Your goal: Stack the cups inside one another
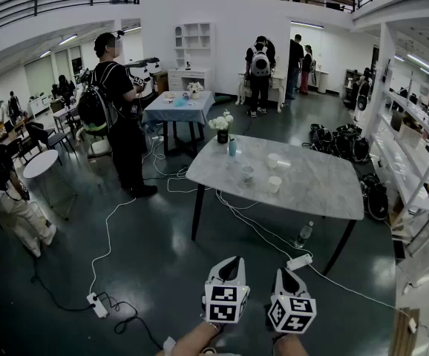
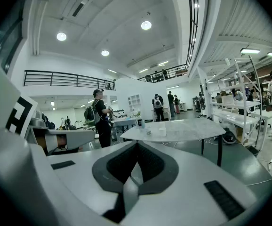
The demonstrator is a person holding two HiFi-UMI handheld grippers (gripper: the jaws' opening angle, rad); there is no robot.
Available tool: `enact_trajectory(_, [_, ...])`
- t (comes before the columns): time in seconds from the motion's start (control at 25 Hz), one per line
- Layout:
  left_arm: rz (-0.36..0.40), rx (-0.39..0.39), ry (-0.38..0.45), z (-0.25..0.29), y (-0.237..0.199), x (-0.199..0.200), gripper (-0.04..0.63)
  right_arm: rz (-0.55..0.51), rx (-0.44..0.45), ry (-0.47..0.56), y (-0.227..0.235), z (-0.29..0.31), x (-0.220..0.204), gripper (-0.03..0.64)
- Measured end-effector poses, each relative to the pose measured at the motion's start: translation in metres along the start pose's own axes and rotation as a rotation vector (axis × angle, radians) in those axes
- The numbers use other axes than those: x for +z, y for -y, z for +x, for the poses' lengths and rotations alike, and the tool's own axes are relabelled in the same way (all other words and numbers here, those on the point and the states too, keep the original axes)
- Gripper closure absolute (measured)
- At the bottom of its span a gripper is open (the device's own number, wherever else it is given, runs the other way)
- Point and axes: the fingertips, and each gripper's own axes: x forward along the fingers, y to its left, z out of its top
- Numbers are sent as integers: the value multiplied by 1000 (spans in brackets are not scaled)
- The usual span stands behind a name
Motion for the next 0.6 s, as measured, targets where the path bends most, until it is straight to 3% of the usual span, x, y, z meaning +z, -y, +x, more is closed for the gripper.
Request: enact_trajectory(0.6, [43,-33,-32,2,-41,-7,600,55,-67,12,-15,23,-4,609])
